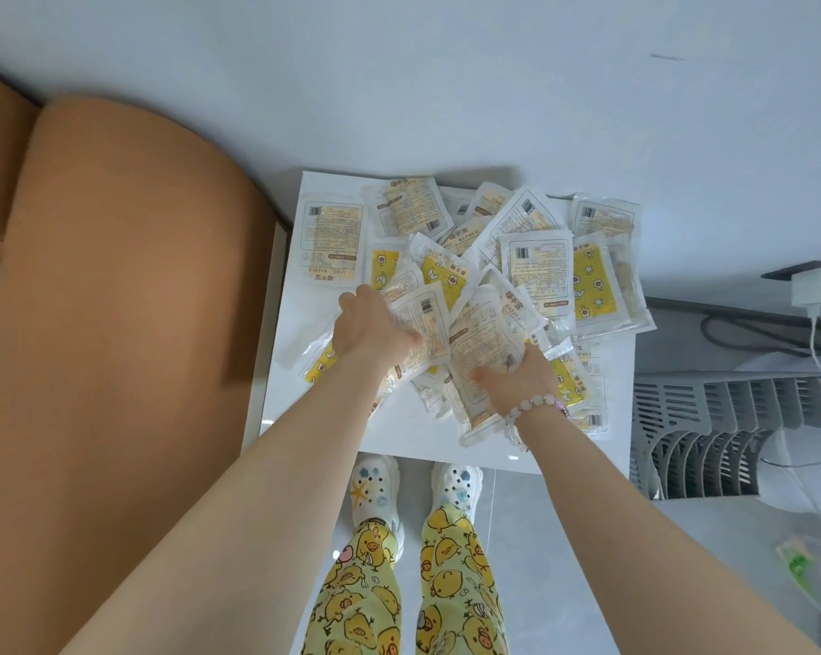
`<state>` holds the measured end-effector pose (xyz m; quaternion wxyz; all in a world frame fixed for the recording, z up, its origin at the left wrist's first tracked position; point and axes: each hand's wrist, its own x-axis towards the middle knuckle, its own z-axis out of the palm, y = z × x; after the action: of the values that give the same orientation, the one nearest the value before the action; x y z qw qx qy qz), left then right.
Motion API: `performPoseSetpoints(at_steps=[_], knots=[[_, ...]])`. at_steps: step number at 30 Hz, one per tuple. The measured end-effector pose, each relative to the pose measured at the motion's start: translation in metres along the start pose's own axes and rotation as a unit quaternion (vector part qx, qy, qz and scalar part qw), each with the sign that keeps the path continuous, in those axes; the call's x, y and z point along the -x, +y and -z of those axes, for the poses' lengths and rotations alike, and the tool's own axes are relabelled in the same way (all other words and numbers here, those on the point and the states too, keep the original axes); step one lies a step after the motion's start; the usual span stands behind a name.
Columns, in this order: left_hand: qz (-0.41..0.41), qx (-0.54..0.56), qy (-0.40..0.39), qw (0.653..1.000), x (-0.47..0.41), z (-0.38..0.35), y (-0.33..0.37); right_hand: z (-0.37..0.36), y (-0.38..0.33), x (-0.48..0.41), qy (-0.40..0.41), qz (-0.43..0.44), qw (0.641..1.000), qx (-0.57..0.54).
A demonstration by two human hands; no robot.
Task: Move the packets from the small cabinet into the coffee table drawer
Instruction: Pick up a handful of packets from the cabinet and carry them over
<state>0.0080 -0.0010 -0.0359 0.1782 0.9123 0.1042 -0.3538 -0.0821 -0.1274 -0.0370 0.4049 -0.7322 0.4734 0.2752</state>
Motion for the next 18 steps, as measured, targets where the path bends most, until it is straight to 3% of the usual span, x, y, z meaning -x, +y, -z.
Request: performPoseSetpoints(at_steps=[10, 18], knots=[[-0.009, 0.064, -0.023, 0.998, 0.026, 0.003, 0.019, 0.037, 0.004, 0.015, 0.025, -0.05, 0.997, -0.058], [-0.048, 0.101, 0.003, 0.994, 0.059, 0.062, 0.065, 0.092, -0.034, 0.052, 0.042, -0.011, 0.99, -0.137]])
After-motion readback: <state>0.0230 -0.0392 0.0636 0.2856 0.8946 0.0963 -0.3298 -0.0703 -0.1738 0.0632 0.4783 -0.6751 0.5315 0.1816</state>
